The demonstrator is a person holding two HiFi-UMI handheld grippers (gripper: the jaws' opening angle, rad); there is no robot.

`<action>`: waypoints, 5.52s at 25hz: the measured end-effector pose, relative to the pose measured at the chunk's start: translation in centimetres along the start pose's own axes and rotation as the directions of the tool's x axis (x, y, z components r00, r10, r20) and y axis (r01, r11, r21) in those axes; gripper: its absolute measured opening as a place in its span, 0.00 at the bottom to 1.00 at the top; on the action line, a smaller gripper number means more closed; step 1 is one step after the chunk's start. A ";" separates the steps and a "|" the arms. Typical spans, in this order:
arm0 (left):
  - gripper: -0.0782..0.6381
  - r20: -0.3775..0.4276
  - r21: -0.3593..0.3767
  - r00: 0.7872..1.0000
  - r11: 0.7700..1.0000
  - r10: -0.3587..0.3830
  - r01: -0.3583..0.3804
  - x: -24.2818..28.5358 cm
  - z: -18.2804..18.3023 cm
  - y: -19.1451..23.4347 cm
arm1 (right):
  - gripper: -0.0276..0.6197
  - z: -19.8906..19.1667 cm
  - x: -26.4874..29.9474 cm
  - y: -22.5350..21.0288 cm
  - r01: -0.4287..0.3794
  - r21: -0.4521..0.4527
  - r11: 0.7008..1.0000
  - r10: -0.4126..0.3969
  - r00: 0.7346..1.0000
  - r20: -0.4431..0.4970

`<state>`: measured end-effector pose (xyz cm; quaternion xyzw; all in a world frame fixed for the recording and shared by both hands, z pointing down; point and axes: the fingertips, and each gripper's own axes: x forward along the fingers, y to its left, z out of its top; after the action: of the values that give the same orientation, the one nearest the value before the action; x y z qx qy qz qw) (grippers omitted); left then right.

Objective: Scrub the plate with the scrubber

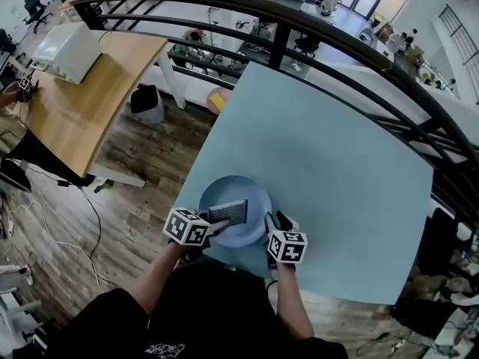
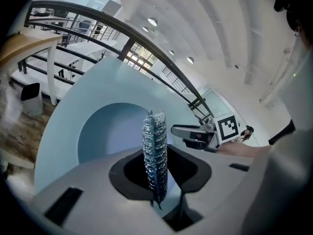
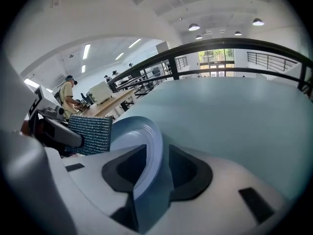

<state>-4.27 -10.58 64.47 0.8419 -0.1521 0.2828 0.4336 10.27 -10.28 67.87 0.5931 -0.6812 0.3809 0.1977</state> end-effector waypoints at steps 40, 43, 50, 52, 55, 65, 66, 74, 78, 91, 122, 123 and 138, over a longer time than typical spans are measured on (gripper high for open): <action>0.24 -0.182 -0.061 0.983 0.998 -0.033 0.022 7.1 0.5 1.5 | 0.11 -1.0 2.1 -1.4 0.015 0.060 0.998 -0.014 1.000 -0.018; 0.24 -0.184 -0.059 0.982 0.998 -0.033 0.023 7.4 0.6 1.4 | 0.11 -1.2 2.4 -1.3 0.011 0.055 0.998 -0.009 1.000 -0.028; 0.24 -0.189 -0.061 0.981 0.998 -0.042 0.031 8.1 0.6 1.6 | 0.09 -1.1 2.9 -1.2 0.019 0.053 0.998 -0.017 0.999 -0.033; 0.24 -0.198 -0.061 0.979 0.998 -0.045 0.034 8.4 0.5 1.7 | 0.09 -1.1 3.0 -1.2 0.021 0.057 0.998 -0.019 0.999 -0.032; 0.24 -0.212 -0.064 0.976 0.997 -0.047 0.034 8.7 0.6 2.0 | 0.09 -1.1 3.0 -1.3 0.026 0.054 0.998 -0.024 0.999 -0.031; 0.24 -0.234 -0.326 0.963 0.944 -0.135 0.054 8.4 0.6 3.6 | 0.08 -1.1 2.8 -1.2 0.034 0.049 0.998 -0.032 0.999 -0.041; 0.24 -0.229 -0.343 0.964 0.938 -0.137 0.052 8.2 0.6 3.9 | 0.08 -1.1 2.9 -1.2 0.033 0.050 0.998 -0.031 0.999 -0.041; 0.25 -0.192 -0.373 0.976 0.927 -0.105 0.027 7.0 1.3 5.3 | 0.08 -1.1 2.7 -1.2 0.031 0.043 0.999 -0.029 0.998 -0.051; 0.25 -0.173 -0.387 0.981 0.922 -0.092 0.018 6.5 1.4 5.8 | 0.08 -1.0 2.8 -1.2 0.030 0.037 0.999 -0.028 0.998 -0.057; 0.25 -0.092 -0.449 0.995 0.893 -0.049 0.002 3.7 0.6 7.2 | 0.08 -0.8 2.9 -1.1 0.036 0.014 0.999 -0.035 0.997 -0.063; 0.25 -0.362 -0.382 0.932 0.909 0.019 -0.167 -0.3 -4.8 6.3 | 0.08 -0.6 2.9 -0.9 0.024 0.004 1.000 -0.024 0.997 -0.079; 0.25 -0.368 -0.377 0.930 0.911 0.015 -0.164 -0.1 -5.0 6.0 | 0.08 -0.5 2.9 -0.9 0.024 0.004 1.000 -0.023 0.997 -0.080; 0.25 -0.401 -0.325 0.916 0.939 -0.033 -0.108 3.5 -5.5 2.5 | 0.08 -0.7 2.9 -0.9 0.026 0.014 1.000 -0.025 0.997 -0.078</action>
<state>-4.66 -7.58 70.80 0.6753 -0.1232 0.4268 0.5888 10.36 -11.69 70.64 0.5880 -0.6624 0.4063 0.2244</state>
